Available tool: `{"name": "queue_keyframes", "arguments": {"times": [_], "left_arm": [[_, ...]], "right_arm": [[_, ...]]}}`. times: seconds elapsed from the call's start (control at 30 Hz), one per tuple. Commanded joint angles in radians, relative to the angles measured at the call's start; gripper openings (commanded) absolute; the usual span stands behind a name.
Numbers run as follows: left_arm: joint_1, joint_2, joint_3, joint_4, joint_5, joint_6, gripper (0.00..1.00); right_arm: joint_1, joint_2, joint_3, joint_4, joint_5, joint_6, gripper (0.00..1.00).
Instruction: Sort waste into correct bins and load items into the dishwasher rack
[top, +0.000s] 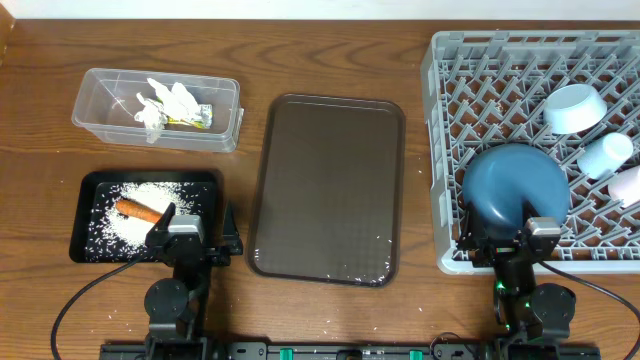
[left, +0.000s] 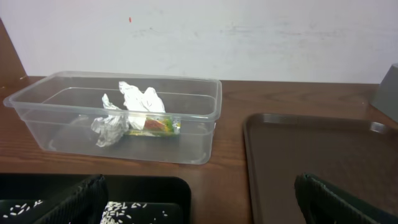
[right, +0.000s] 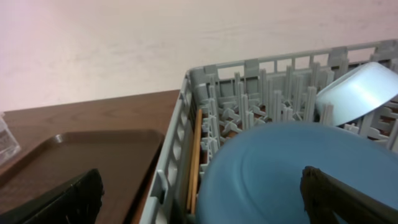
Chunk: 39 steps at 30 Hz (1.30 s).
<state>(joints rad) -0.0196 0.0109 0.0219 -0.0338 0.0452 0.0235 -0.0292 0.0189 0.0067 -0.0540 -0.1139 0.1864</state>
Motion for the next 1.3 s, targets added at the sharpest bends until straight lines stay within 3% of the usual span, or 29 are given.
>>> {"name": "queue_keyframes", "arguments": {"times": [0.0,1.27], "left_arm": [[0.005,-0.006,-0.018,-0.036,-0.024,0.006,0.98],[0.005,-0.006,-0.018,-0.036,-0.024,0.006,0.98]], "right_arm": [[0.025,-0.01,-0.001,-0.014,0.028,-0.02,0.99],[0.049,-0.014,-0.001,-0.014,0.035,-0.05,0.99]]}}
